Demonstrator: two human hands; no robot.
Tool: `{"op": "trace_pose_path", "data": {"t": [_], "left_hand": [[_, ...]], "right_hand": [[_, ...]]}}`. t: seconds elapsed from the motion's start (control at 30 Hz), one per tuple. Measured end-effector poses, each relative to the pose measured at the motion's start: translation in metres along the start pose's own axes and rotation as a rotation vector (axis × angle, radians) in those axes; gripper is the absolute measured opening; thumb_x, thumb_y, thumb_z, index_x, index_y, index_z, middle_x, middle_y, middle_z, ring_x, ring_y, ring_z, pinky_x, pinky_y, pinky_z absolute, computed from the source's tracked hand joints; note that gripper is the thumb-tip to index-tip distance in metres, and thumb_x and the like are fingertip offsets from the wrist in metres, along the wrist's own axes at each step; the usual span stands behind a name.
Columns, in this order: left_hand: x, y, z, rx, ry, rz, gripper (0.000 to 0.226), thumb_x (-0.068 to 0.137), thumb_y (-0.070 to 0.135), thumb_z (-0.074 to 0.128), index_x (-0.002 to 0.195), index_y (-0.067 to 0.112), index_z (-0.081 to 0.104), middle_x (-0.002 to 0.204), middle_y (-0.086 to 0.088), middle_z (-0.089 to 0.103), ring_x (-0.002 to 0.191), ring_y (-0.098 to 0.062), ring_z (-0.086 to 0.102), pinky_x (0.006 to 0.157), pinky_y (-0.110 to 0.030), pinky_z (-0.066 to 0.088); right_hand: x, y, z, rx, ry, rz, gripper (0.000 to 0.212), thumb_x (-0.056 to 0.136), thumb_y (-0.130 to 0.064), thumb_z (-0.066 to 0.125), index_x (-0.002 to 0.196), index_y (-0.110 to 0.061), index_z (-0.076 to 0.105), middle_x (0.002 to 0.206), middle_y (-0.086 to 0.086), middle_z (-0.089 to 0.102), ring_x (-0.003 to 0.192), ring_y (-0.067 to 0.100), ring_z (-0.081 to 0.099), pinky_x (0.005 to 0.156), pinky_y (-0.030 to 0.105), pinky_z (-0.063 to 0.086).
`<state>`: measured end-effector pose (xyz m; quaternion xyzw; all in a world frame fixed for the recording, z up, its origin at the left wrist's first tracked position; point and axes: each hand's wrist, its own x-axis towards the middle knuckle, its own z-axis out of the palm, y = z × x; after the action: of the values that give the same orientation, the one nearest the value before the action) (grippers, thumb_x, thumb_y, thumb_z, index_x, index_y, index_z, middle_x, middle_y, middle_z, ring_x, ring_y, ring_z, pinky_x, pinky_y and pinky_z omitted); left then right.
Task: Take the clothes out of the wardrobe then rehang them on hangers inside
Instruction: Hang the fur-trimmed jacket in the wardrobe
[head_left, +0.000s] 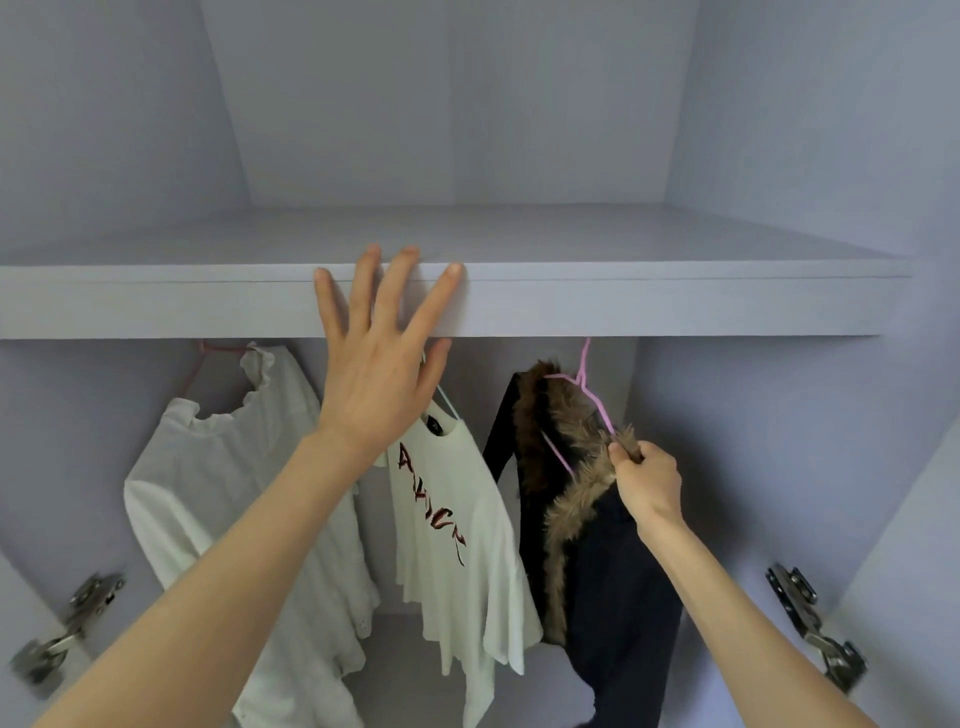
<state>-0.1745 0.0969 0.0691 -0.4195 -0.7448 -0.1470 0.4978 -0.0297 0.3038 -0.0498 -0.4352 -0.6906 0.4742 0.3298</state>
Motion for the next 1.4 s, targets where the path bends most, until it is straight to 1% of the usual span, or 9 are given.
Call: {"op": "trace_pose_path", "data": {"t": [0.33, 0.57, 0.7, 0.77, 0.87, 1.0, 1.13, 1.3, 1.4], "left_hand": [[0.001, 0.007, 0.012, 0.002, 0.073, -0.069, 0.054, 0.092, 0.044, 0.046, 0.14, 0.026, 0.029, 0.142, -0.009, 0.023, 0.135, -0.037, 0.017, 0.109, -0.059, -0.002], [0.002, 0.008, 0.009, -0.014, 0.064, -0.069, 0.057, 0.091, 0.05, 0.045, 0.14, 0.025, 0.031, 0.142, -0.01, 0.025, 0.137, -0.036, 0.017, 0.109, -0.06, 0.001], [0.001, 0.011, 0.005, -0.041, 0.064, -0.079, 0.056, 0.09, 0.048, 0.049, 0.139, 0.026, 0.032, 0.142, -0.01, 0.029, 0.137, -0.035, 0.017, 0.11, -0.06, 0.004], [0.001, 0.011, 0.005, -0.054, 0.068, -0.085, 0.055, 0.09, 0.046, 0.049, 0.139, 0.026, 0.033, 0.141, -0.011, 0.032, 0.137, -0.035, 0.019, 0.11, -0.06, 0.005], [0.002, 0.01, 0.002, -0.057, 0.071, -0.078, 0.052, 0.091, 0.043, 0.049, 0.138, 0.026, 0.036, 0.14, -0.01, 0.034, 0.136, -0.034, 0.022, 0.11, -0.058, 0.005], [0.001, 0.01, -0.001, -0.086, 0.07, -0.079, 0.048, 0.091, 0.037, 0.05, 0.137, 0.025, 0.042, 0.139, -0.008, 0.038, 0.135, -0.032, 0.025, 0.111, -0.057, 0.006], [0.001, 0.011, -0.005, -0.138, 0.071, -0.092, 0.045, 0.092, 0.032, 0.05, 0.136, 0.024, 0.045, 0.138, -0.008, 0.04, 0.135, -0.031, 0.026, 0.111, -0.057, 0.007], [-0.009, 0.009, -0.004, -0.134, 0.009, -0.063, 0.05, 0.093, 0.027, 0.048, 0.142, 0.023, 0.037, 0.149, -0.013, 0.027, 0.141, -0.035, 0.013, 0.112, -0.059, 0.005], [-0.041, 0.009, 0.002, -0.162, -0.037, -0.071, 0.053, 0.093, 0.026, 0.046, 0.144, 0.022, 0.032, 0.154, -0.012, 0.016, 0.143, -0.033, 0.004, 0.113, -0.057, 0.005]], "right_hand": [[0.031, -0.005, 0.009, -0.037, 0.116, -0.086, 0.024, 0.095, -0.024, 0.05, 0.094, -0.002, 0.061, 0.084, 0.012, 0.062, 0.084, 0.03, 0.06, 0.072, 0.034, 0.045], [0.032, -0.025, 0.011, 0.037, 0.113, -0.148, 0.021, 0.096, -0.02, 0.048, 0.09, -0.003, 0.06, 0.081, 0.007, 0.058, 0.079, 0.021, 0.054, 0.072, 0.029, 0.039], [0.044, -0.034, 0.023, -0.065, 0.025, -0.136, 0.024, 0.097, -0.021, 0.046, 0.101, -0.003, 0.061, 0.091, 0.01, 0.06, 0.087, 0.024, 0.057, 0.078, 0.031, 0.044], [0.044, -0.029, 0.035, -0.103, -0.01, -0.113, 0.028, 0.097, -0.025, 0.046, 0.106, -0.003, 0.061, 0.102, 0.014, 0.063, 0.1, 0.031, 0.059, 0.087, 0.037, 0.048], [0.036, -0.029, 0.051, -0.118, -0.045, -0.094, 0.036, 0.098, -0.027, 0.043, 0.121, -0.002, 0.055, 0.117, 0.018, 0.06, 0.111, 0.035, 0.055, 0.096, 0.045, 0.045], [0.026, -0.033, 0.058, -0.127, -0.112, -0.134, 0.036, 0.1, -0.021, 0.04, 0.131, -0.003, 0.048, 0.124, 0.017, 0.056, 0.118, 0.035, 0.05, 0.1, 0.039, 0.039], [0.026, -0.026, 0.06, -0.204, -0.186, -0.175, 0.038, 0.099, -0.021, 0.043, 0.135, -0.008, 0.045, 0.127, 0.015, 0.055, 0.118, 0.031, 0.05, 0.101, 0.038, 0.04], [0.02, -0.016, 0.047, -0.372, -0.25, -0.221, 0.05, 0.098, -0.019, 0.045, 0.144, -0.011, 0.029, 0.142, 0.014, 0.038, 0.128, 0.031, 0.041, 0.104, 0.037, 0.034], [0.011, -0.01, 0.04, -0.509, -0.186, -0.412, 0.053, 0.096, -0.023, 0.047, 0.144, -0.011, 0.028, 0.146, 0.012, 0.034, 0.132, 0.029, 0.035, 0.106, 0.039, 0.032]]}}
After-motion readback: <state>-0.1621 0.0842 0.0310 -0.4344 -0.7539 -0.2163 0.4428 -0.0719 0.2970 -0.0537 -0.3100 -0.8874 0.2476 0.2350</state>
